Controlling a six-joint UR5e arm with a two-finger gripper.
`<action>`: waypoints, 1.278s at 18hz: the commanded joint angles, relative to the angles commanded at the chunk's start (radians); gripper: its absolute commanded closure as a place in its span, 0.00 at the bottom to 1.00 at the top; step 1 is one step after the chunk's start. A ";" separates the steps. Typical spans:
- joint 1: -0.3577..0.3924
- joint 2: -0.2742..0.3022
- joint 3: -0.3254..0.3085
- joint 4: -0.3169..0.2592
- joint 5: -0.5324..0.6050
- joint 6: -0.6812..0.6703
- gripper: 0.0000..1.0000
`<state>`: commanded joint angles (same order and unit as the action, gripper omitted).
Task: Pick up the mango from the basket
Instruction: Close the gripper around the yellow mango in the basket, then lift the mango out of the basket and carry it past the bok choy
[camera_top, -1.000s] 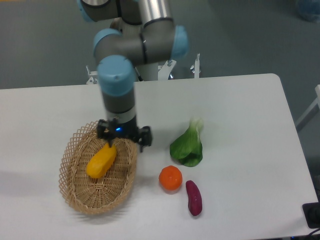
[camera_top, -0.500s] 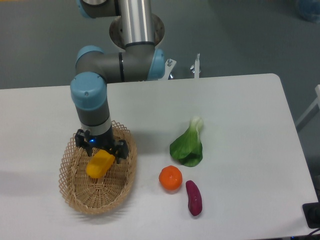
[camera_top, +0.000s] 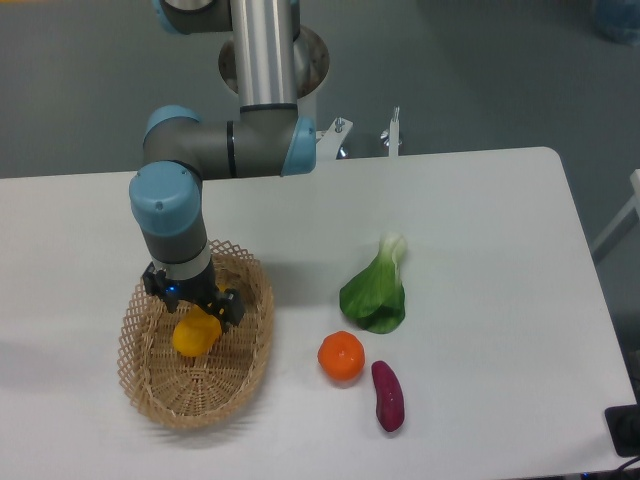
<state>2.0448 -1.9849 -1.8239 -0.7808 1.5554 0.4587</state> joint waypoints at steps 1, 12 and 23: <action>-0.002 -0.005 0.000 0.000 0.003 0.000 0.00; -0.014 0.000 0.005 0.000 0.003 -0.011 0.53; 0.008 0.061 0.014 -0.005 -0.006 0.000 0.63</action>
<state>2.0524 -1.9238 -1.8101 -0.7854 1.5493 0.4587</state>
